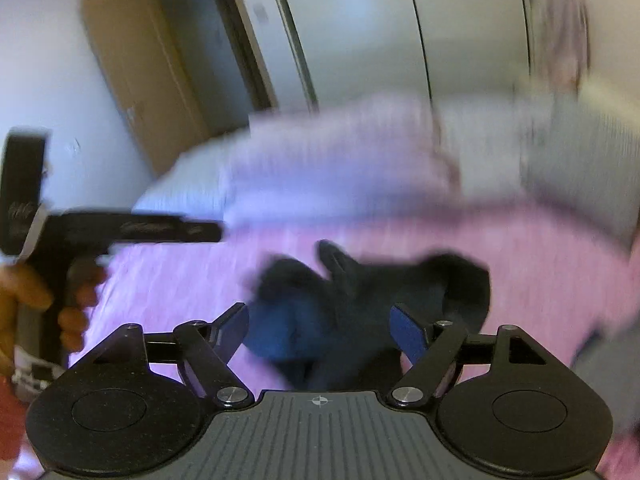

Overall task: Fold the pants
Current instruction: 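Lift the dark jeans with both grippers and drop them on open bedspread, then close the left gripper on a leg of the dark jeans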

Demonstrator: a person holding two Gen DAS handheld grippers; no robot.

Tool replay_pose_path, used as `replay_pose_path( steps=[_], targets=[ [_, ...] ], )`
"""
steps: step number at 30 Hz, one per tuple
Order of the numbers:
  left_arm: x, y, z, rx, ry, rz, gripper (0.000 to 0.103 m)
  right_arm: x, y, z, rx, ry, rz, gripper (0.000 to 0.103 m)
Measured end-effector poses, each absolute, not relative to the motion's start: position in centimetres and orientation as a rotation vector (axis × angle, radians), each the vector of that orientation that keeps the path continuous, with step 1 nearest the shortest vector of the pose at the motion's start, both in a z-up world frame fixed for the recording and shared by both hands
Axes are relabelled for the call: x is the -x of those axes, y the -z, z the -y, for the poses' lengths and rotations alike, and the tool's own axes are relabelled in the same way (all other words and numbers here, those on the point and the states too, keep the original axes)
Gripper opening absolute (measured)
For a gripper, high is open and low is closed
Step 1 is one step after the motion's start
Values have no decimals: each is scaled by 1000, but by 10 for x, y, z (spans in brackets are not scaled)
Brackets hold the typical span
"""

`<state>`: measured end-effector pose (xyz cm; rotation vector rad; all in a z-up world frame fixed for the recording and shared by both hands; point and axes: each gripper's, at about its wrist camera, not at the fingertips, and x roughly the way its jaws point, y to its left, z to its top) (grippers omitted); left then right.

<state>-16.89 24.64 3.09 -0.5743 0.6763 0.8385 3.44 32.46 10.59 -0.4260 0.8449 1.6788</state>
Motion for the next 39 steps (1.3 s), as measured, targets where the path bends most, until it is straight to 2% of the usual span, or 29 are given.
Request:
replay_pose_path(
  steps=[4, 8, 12, 16, 27, 39],
  targets=[
    [227, 9, -206, 702, -936, -767, 28, -43, -68, -323, 469, -1668, -1018, 75],
    [247, 27, -171, 740, -957, -809, 31, -40, -32, -278, 562, -1643, -1033, 75],
    [240, 38, -152, 726, -983, -826, 38, -36, 3, -222, 611, -1646, -1039, 75],
    [234, 47, -118, 724, -993, -845, 39, -32, 26, -179, 656, -1657, -1034, 75],
    [227, 60, -60, 742, -1007, -844, 46, -46, 40, -151, 699, -1652, -1017, 75],
    [235, 63, -90, 719, -949, -872, 51, -25, 42, -167, 707, -1601, -1010, 75]
  ],
)
